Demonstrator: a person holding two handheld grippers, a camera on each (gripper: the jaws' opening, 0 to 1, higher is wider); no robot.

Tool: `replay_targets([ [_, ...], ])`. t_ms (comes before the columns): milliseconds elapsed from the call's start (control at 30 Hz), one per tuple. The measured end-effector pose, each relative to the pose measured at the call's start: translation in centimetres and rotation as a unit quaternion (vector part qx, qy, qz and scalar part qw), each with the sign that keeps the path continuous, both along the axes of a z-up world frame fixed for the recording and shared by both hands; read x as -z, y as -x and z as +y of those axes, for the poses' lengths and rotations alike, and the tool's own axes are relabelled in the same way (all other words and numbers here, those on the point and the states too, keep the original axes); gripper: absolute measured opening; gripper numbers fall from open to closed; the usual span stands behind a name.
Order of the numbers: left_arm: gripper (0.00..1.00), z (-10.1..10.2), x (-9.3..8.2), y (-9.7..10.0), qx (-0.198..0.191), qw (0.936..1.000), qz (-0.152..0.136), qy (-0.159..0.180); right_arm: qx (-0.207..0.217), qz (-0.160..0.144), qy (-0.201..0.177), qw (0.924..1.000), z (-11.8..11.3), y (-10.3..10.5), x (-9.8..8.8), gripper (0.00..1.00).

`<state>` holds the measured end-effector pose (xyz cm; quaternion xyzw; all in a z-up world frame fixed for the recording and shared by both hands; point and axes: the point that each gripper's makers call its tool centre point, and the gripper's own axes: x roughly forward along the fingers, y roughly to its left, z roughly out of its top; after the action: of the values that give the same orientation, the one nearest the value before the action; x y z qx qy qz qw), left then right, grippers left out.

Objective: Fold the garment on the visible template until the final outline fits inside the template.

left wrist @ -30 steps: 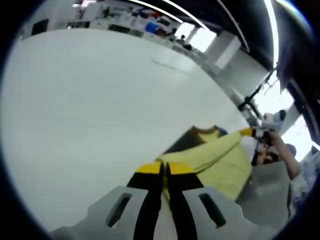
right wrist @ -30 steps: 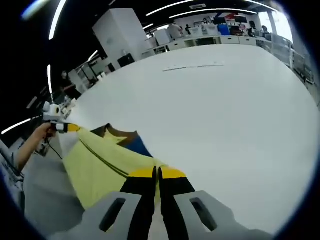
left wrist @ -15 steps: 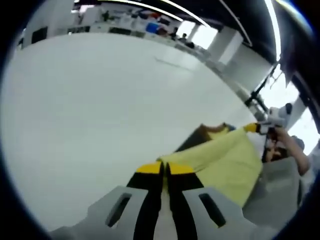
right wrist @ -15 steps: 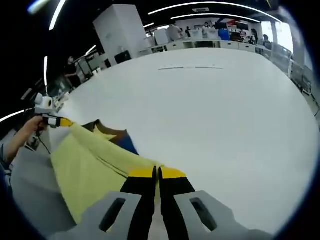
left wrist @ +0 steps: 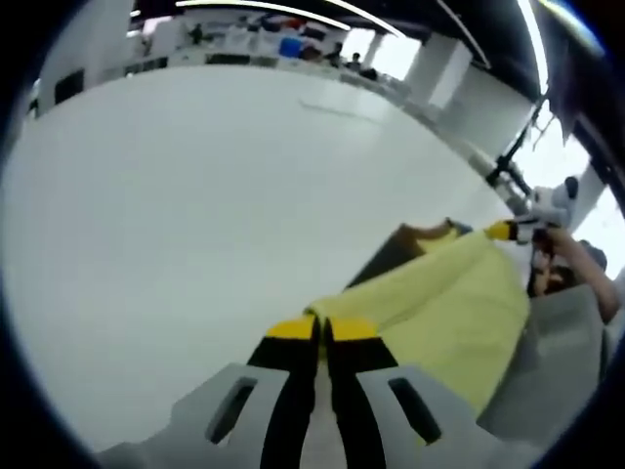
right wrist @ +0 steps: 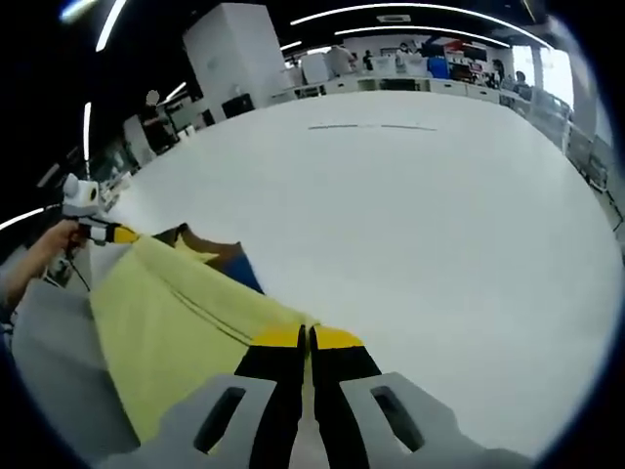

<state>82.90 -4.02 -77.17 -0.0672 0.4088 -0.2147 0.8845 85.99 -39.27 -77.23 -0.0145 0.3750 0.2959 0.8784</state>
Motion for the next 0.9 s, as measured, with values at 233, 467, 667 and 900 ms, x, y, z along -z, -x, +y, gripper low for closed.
replay_targets([
  [233, 0.0, 0.11, 0.1, -0.06, 0.007, 1.0, -0.001, -0.005, -0.009, -0.003, 0.009, 0.9999, -0.03, -0.07, 0.19, 0.03],
  [467, 0.0, 0.03, 0.19, -0.08, 0.018, 0.9997, -0.006, -0.013, -0.011, -0.01, 0.013, 0.9998, 0.04, -0.11, 0.22, 0.03],
  [667, 0.0, 0.03, 0.25, -0.12, 0.019, 0.9997, -0.003, -0.017, -0.01, -0.009, 0.013, 0.9998, 0.12, -0.13, 0.25, 0.03],
  [900, 0.0, 0.15, 0.21, -0.09, 0.014, 0.9997, -0.004, -0.018, -0.006, -0.016, 0.016, 0.9997, 0.02, -0.22, 0.12, 0.04],
])
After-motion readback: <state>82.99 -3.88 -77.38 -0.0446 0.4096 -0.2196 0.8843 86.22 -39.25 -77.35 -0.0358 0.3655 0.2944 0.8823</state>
